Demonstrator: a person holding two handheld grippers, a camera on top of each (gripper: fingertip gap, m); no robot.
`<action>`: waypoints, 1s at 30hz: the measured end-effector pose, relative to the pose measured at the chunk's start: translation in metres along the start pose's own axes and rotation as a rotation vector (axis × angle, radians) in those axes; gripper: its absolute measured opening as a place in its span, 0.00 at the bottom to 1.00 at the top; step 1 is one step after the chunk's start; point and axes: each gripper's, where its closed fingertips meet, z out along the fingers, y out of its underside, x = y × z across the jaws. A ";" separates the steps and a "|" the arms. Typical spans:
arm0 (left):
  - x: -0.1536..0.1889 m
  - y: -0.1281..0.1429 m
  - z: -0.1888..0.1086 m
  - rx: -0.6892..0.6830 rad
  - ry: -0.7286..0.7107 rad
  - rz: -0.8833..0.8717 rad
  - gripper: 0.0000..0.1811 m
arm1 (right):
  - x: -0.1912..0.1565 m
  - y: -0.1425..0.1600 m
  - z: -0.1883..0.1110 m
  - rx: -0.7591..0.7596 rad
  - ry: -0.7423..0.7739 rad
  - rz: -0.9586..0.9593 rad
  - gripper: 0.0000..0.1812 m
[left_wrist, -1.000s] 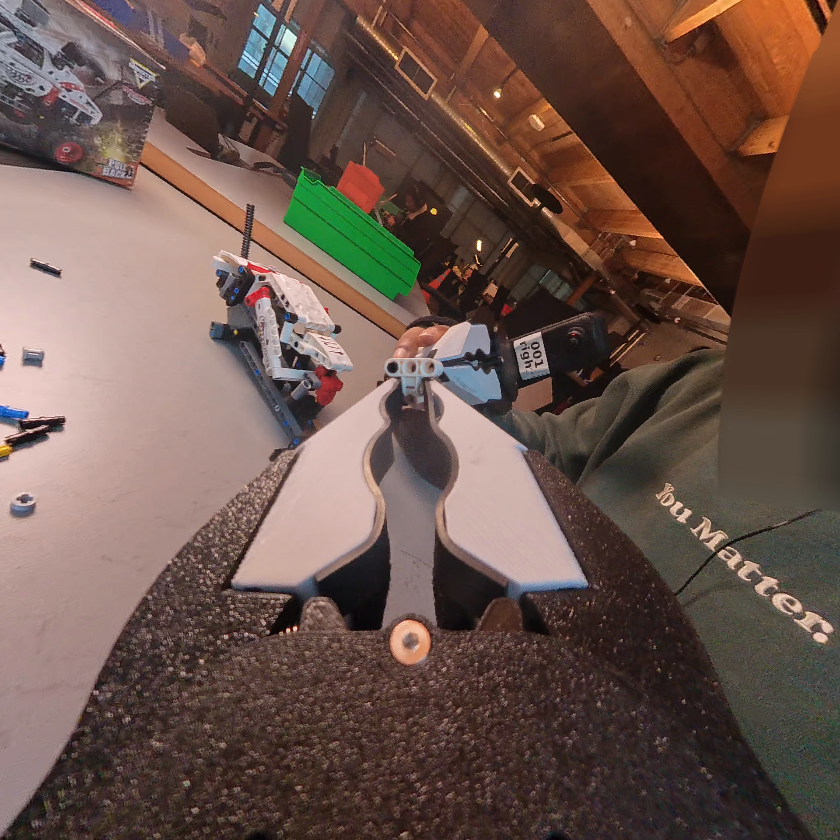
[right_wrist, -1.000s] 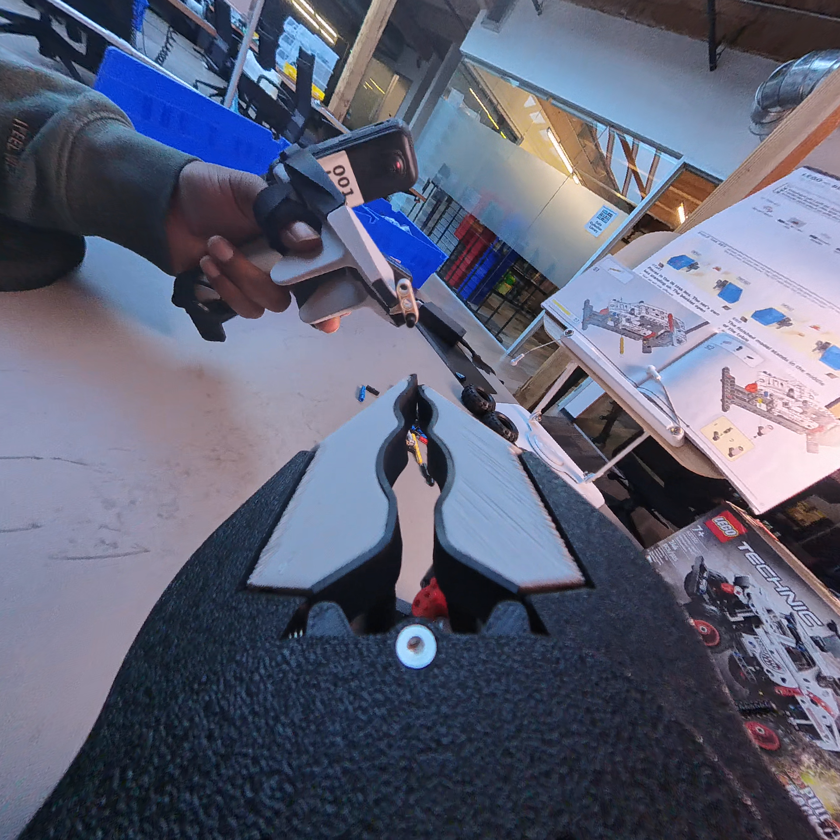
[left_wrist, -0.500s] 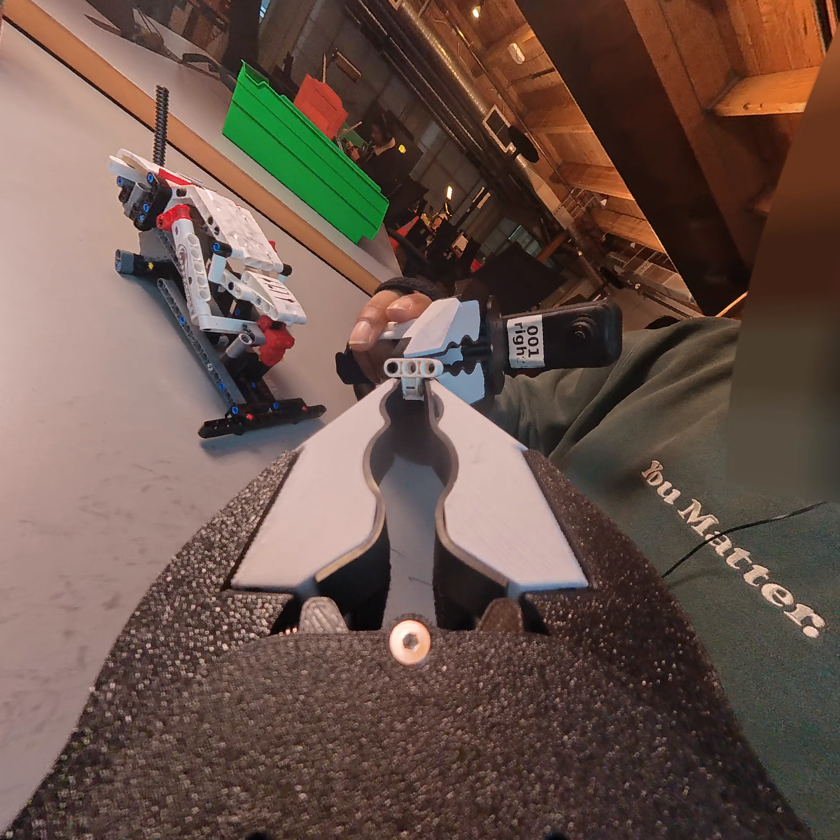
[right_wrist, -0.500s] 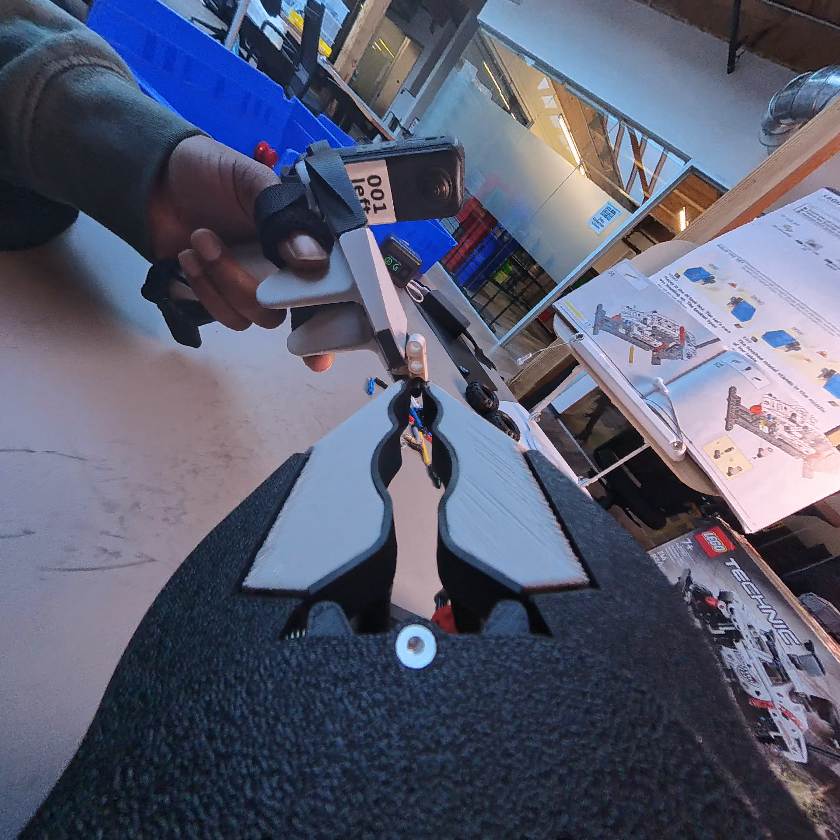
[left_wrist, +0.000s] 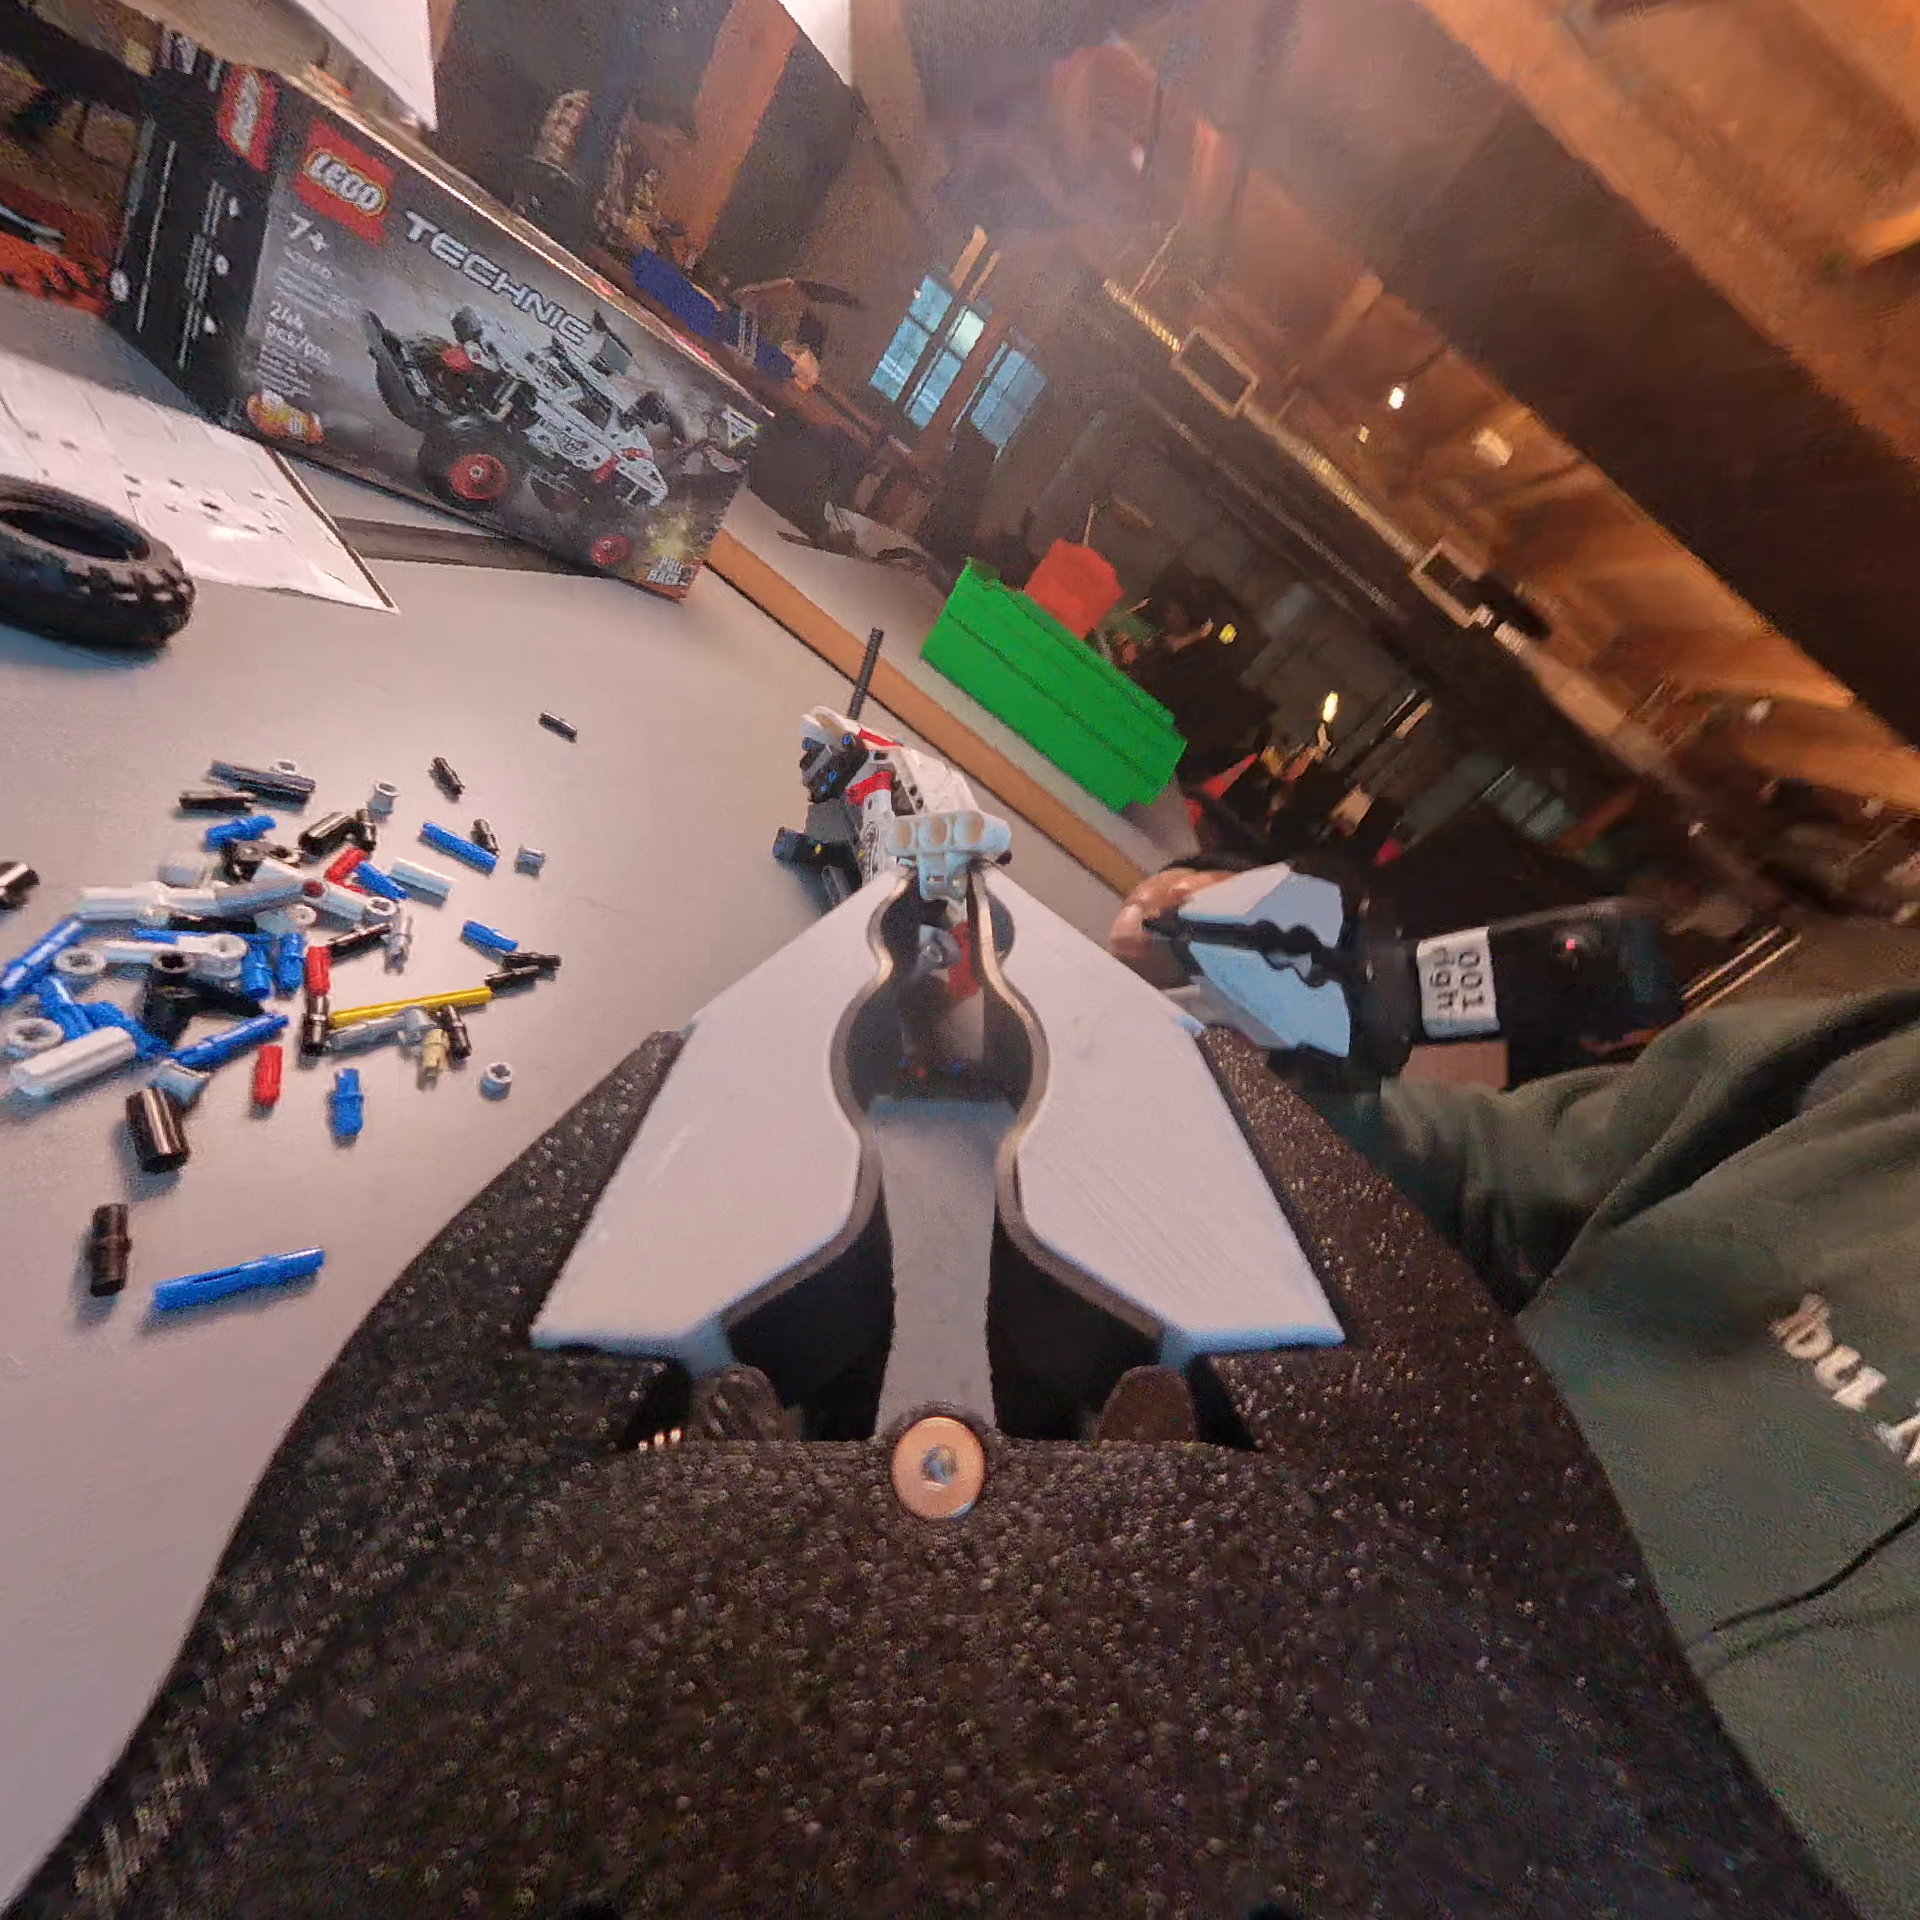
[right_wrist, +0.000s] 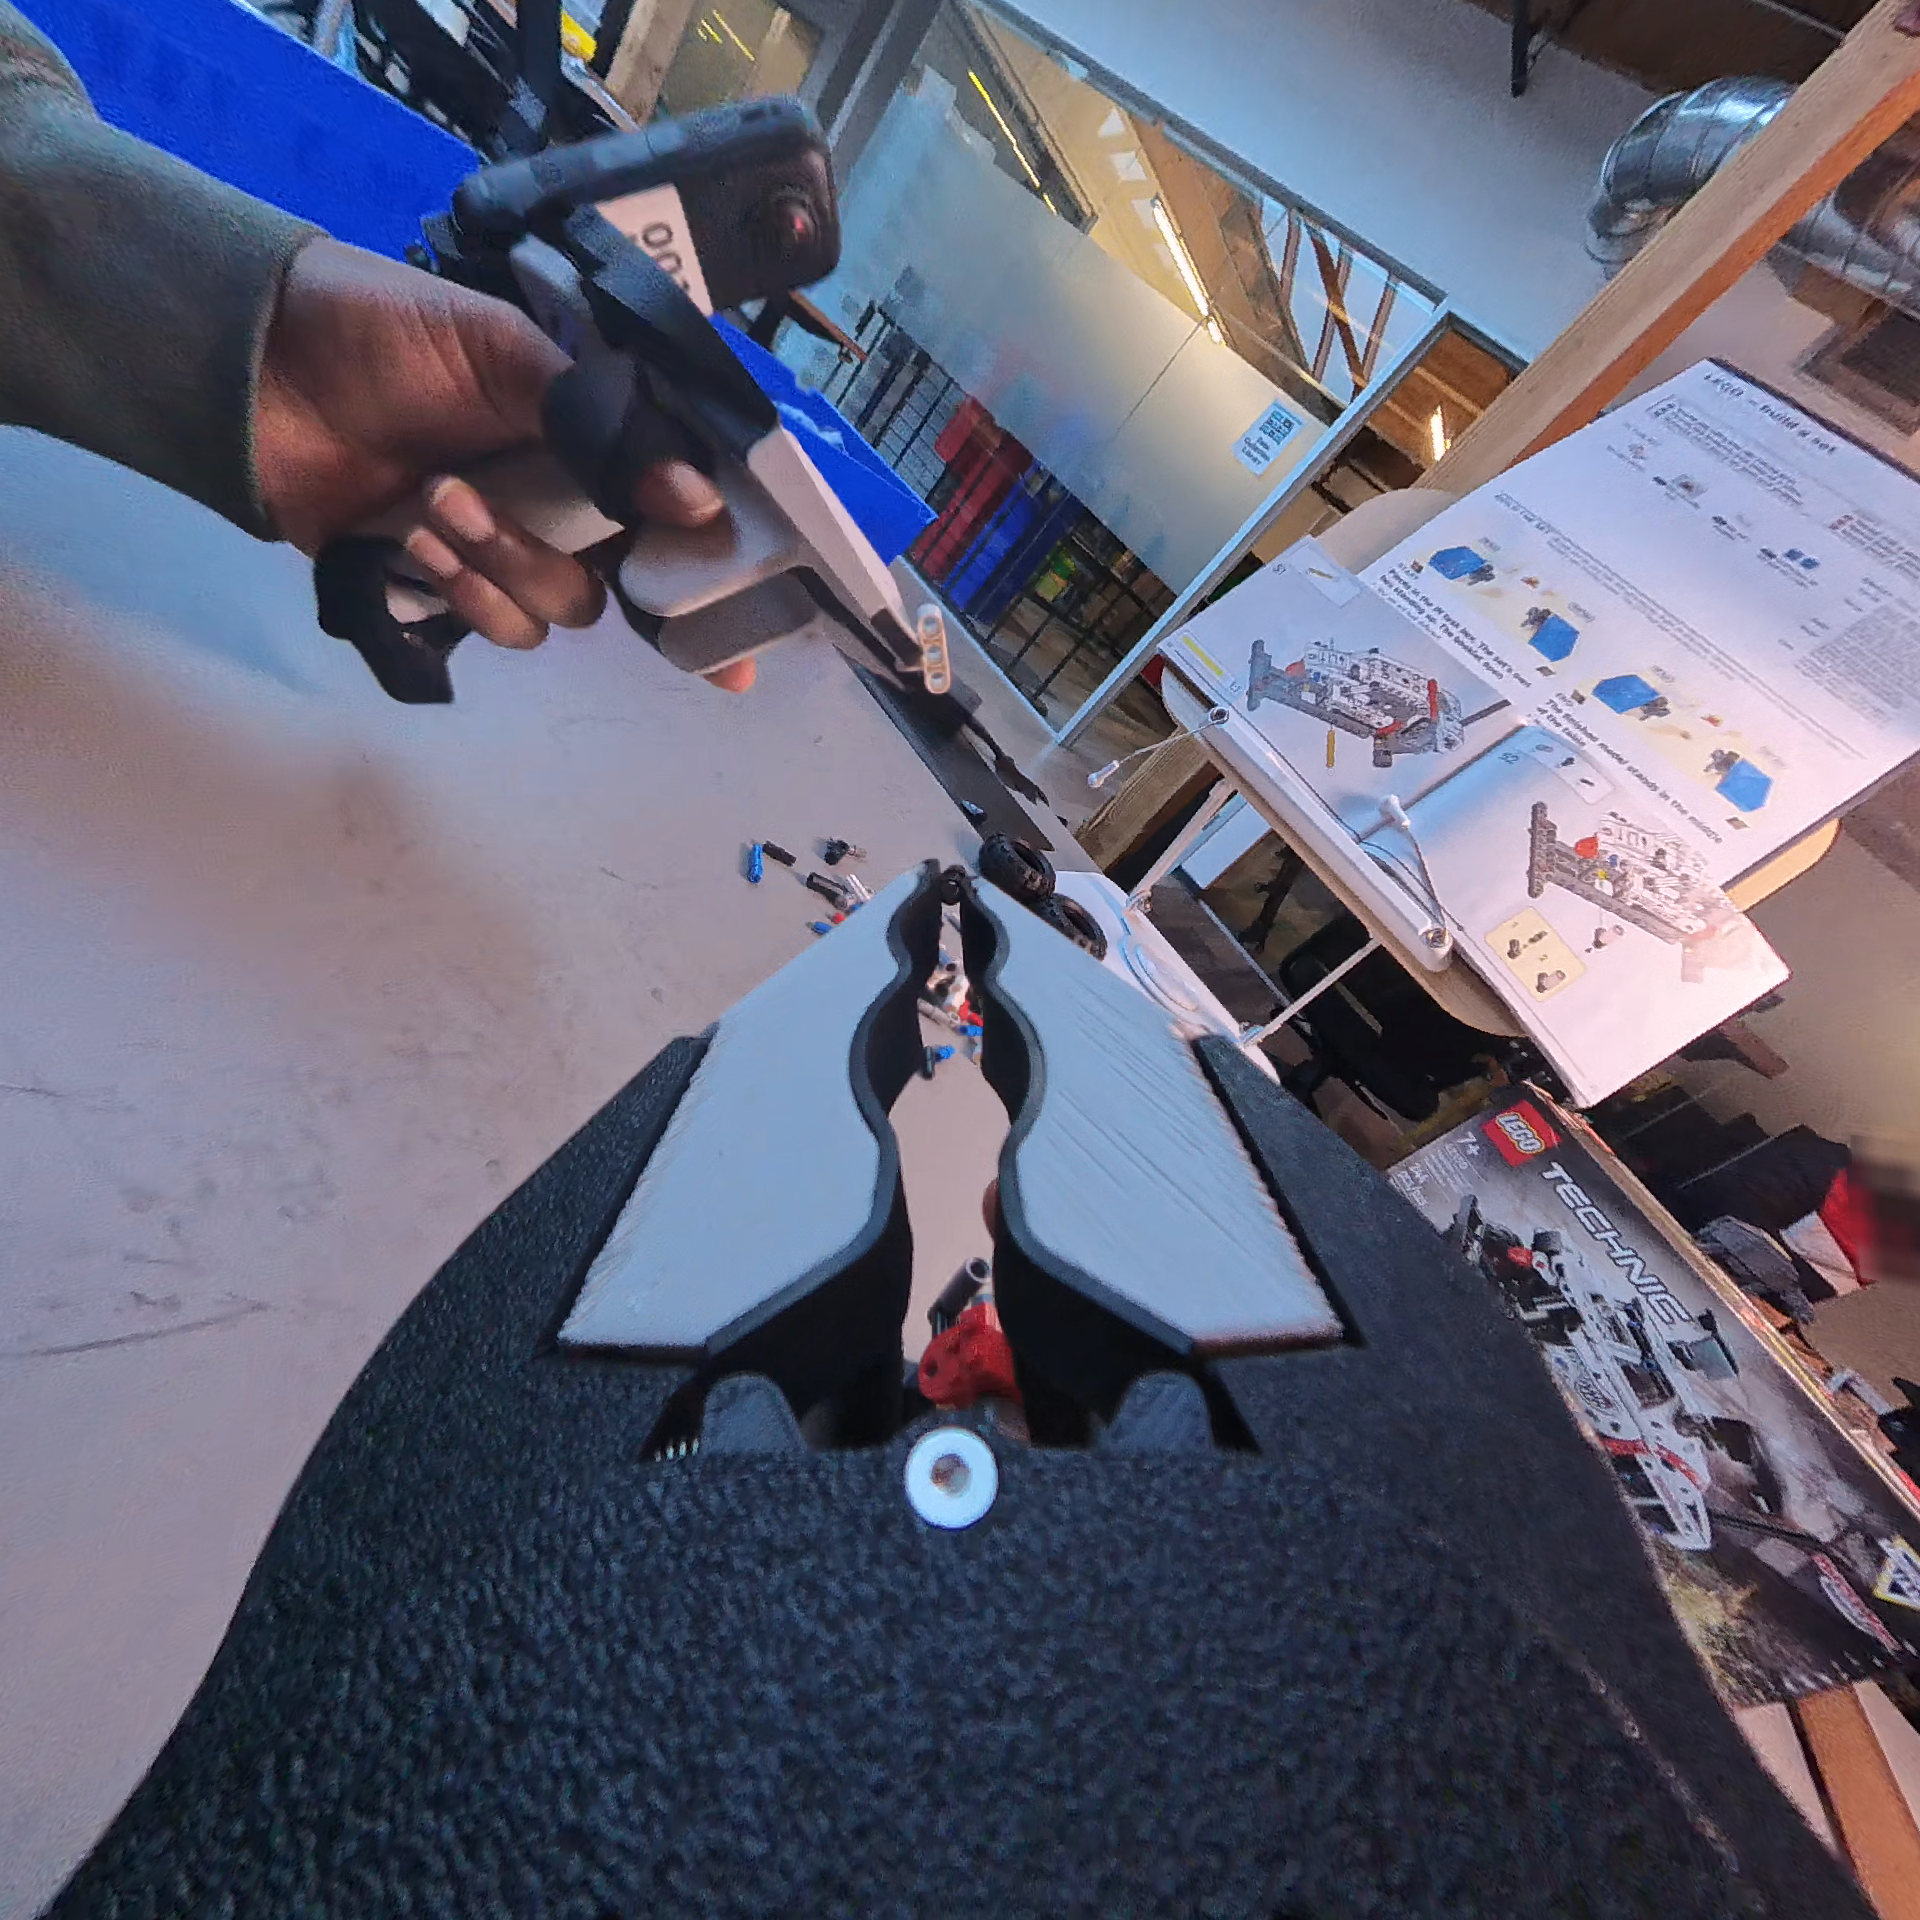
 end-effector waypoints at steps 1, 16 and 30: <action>0.007 0.005 0.002 -0.030 0.002 0.049 0.04 | 0.000 0.001 0.001 -0.001 0.003 0.000 0.01; -0.059 -0.010 -0.033 -0.019 -0.386 0.262 0.05 | -0.008 0.097 0.139 -0.578 -0.678 -0.319 0.02; -0.060 -0.001 -0.029 -0.076 -0.365 0.301 0.05 | 0.006 0.093 0.161 -0.590 -0.746 -0.015 0.24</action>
